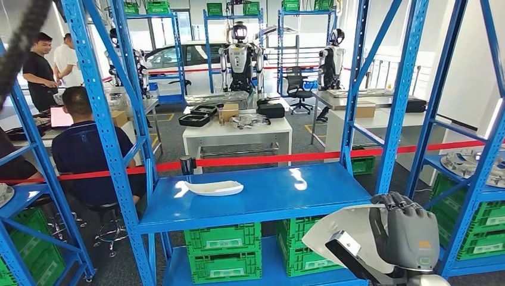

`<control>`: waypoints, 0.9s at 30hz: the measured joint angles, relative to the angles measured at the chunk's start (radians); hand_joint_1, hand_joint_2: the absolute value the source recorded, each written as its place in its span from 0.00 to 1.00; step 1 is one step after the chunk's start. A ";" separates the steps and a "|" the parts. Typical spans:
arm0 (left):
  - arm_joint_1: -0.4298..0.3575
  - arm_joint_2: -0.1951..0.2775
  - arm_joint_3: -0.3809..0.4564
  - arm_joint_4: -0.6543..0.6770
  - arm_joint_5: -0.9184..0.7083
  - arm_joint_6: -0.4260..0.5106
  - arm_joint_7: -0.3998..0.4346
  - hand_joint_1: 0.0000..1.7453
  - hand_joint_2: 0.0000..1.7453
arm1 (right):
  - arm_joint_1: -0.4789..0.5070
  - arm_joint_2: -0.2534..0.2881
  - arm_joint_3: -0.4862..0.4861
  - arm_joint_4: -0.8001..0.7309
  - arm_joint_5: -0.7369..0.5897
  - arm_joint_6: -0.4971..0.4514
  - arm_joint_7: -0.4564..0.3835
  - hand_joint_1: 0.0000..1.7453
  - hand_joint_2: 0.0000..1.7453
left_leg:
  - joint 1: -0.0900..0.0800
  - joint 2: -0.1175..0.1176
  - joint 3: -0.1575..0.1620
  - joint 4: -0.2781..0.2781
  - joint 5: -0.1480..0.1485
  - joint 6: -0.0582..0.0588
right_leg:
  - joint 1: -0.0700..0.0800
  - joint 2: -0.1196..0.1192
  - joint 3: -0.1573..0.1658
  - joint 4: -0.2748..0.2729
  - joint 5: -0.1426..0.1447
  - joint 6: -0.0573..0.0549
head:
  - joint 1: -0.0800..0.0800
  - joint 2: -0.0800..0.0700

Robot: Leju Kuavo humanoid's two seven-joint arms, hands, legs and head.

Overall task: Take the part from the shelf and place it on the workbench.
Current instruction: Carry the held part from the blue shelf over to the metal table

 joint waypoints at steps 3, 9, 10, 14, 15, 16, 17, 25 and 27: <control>0.000 0.000 0.000 0.000 -0.001 -0.002 0.000 0.00 0.00 | 0.001 0.000 -0.005 0.000 -0.002 0.001 -0.001 0.80 1.00 | 0.000 0.000 -0.002 0.001 0.000 -0.001 | 0.000 0.000 -0.002 0.000 0.001 0.001 | 0.000 0.000; 0.000 0.000 0.000 0.000 -0.002 -0.002 -0.001 0.00 0.00 | 0.001 0.000 -0.011 0.000 -0.009 0.009 -0.003 0.80 1.00 | 0.000 0.000 -0.005 0.003 -0.001 -0.001 | -0.001 0.000 -0.004 0.000 0.002 0.004 | 0.000 0.000; 0.000 0.000 0.000 0.000 -0.004 -0.002 -0.002 0.00 0.00 | 0.001 0.000 -0.011 0.000 -0.016 0.016 -0.006 0.80 1.00 | 0.000 0.000 -0.006 0.003 0.000 -0.001 | -0.001 0.000 -0.005 0.000 0.003 0.004 | 0.000 0.000; 0.000 0.002 0.000 0.000 -0.012 -0.002 0.000 0.00 0.00 | 0.001 0.000 -0.013 0.000 -0.049 0.043 -0.017 0.80 1.00 | -0.004 0.000 -0.009 0.006 -0.004 0.008 | -0.006 0.000 0.000 -0.006 0.007 0.014 | 0.000 0.000; 0.000 0.003 0.000 0.000 -0.013 -0.002 0.001 0.00 0.00 | 0.000 0.000 -0.015 0.000 -0.053 0.046 -0.017 0.80 1.00 | -0.005 0.000 -0.005 -0.001 -0.002 0.017 | -0.008 0.000 0.004 -0.014 0.010 0.020 | -0.001 0.000; 0.000 0.003 0.000 0.000 -0.014 -0.003 0.001 0.00 0.00 | 0.001 0.000 -0.018 -0.001 -0.056 0.048 -0.018 0.80 1.00 | -0.003 0.003 0.004 -0.017 0.005 0.024 | -0.007 0.002 0.007 -0.017 0.011 0.025 | -0.001 0.000; 0.000 0.002 0.000 0.000 -0.015 -0.003 0.001 0.00 0.00 | 0.000 -0.001 -0.022 -0.001 -0.059 0.050 -0.018 0.80 1.00 | 0.001 0.006 0.015 -0.037 0.015 0.030 | -0.006 0.004 0.004 -0.010 0.002 0.029 | -0.001 0.000; -0.001 -0.003 0.000 0.001 -0.013 -0.003 0.008 0.00 0.00 | 0.005 -0.007 -0.029 -0.001 -0.064 0.055 -0.017 0.80 1.00 | 0.035 0.053 -0.021 -0.025 0.035 0.005 | -0.040 -0.014 -0.041 0.110 -0.068 0.085 | 0.003 0.000; 0.000 -0.001 0.000 0.000 -0.012 -0.003 0.009 0.00 0.00 | 0.003 -0.007 -0.030 0.000 -0.062 0.057 -0.015 0.80 1.00 | 0.038 0.063 -0.038 0.010 0.026 -0.019 | -0.046 -0.052 -0.006 0.037 -0.036 0.093 | 0.006 0.000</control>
